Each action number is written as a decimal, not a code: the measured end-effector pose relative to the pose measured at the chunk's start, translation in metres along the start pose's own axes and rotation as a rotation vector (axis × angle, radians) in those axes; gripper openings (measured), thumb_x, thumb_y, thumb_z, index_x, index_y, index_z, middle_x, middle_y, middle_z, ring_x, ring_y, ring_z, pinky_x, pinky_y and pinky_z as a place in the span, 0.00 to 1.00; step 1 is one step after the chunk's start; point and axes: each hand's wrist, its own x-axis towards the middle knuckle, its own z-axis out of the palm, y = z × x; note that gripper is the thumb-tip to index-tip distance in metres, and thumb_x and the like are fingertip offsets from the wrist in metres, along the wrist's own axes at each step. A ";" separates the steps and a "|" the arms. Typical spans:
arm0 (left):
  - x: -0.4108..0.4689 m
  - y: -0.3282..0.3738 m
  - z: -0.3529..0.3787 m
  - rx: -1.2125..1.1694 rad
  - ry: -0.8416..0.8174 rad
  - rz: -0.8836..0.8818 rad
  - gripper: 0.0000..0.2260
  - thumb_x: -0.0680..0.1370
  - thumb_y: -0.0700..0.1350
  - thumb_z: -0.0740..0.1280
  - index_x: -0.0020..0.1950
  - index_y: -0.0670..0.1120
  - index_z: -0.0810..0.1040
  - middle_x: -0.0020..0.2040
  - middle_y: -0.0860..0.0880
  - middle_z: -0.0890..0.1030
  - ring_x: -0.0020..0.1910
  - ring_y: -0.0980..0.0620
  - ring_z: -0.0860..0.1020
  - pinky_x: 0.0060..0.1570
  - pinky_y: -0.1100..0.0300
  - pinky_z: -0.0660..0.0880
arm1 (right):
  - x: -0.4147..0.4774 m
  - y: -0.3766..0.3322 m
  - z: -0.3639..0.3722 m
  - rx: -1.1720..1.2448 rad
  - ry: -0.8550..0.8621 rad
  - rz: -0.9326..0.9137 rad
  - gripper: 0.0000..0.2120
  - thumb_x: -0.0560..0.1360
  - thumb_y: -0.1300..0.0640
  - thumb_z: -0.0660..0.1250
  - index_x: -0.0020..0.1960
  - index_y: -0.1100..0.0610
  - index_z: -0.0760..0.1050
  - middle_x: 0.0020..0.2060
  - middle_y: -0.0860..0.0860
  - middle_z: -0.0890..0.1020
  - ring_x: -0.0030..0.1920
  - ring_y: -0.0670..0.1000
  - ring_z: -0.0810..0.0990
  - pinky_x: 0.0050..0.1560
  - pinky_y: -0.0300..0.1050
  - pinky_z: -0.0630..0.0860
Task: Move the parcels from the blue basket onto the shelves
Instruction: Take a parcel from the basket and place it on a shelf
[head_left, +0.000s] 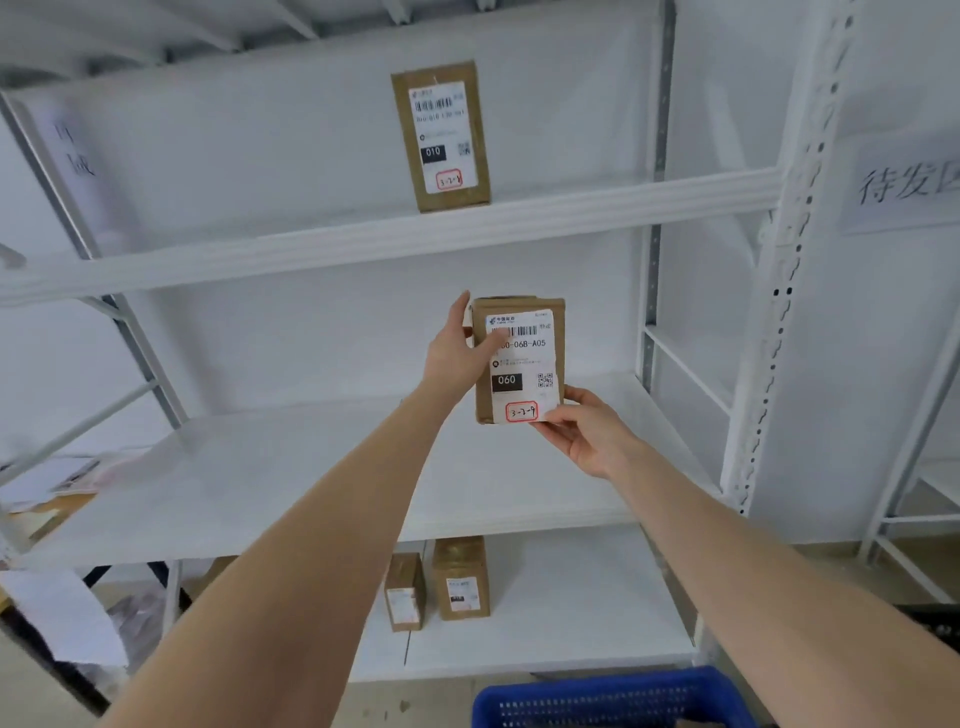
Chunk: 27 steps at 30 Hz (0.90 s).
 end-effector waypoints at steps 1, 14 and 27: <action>0.002 0.008 -0.008 0.004 -0.002 0.043 0.32 0.77 0.52 0.68 0.77 0.56 0.55 0.64 0.45 0.77 0.63 0.48 0.74 0.61 0.54 0.72 | -0.003 -0.006 0.008 0.003 -0.003 -0.025 0.18 0.73 0.78 0.61 0.55 0.59 0.72 0.46 0.61 0.83 0.46 0.58 0.83 0.47 0.47 0.82; 0.027 0.117 -0.066 0.070 0.036 0.387 0.27 0.77 0.48 0.67 0.75 0.54 0.61 0.63 0.46 0.77 0.61 0.47 0.77 0.56 0.46 0.77 | -0.048 -0.091 0.076 0.026 -0.007 -0.305 0.17 0.72 0.78 0.60 0.54 0.60 0.72 0.44 0.61 0.83 0.43 0.58 0.83 0.44 0.46 0.83; 0.078 0.199 -0.070 0.062 0.088 0.501 0.25 0.79 0.43 0.65 0.74 0.54 0.62 0.62 0.45 0.77 0.58 0.47 0.77 0.54 0.46 0.78 | -0.025 -0.191 0.099 -0.061 -0.023 -0.449 0.18 0.72 0.77 0.62 0.53 0.57 0.73 0.43 0.59 0.82 0.42 0.56 0.82 0.49 0.47 0.81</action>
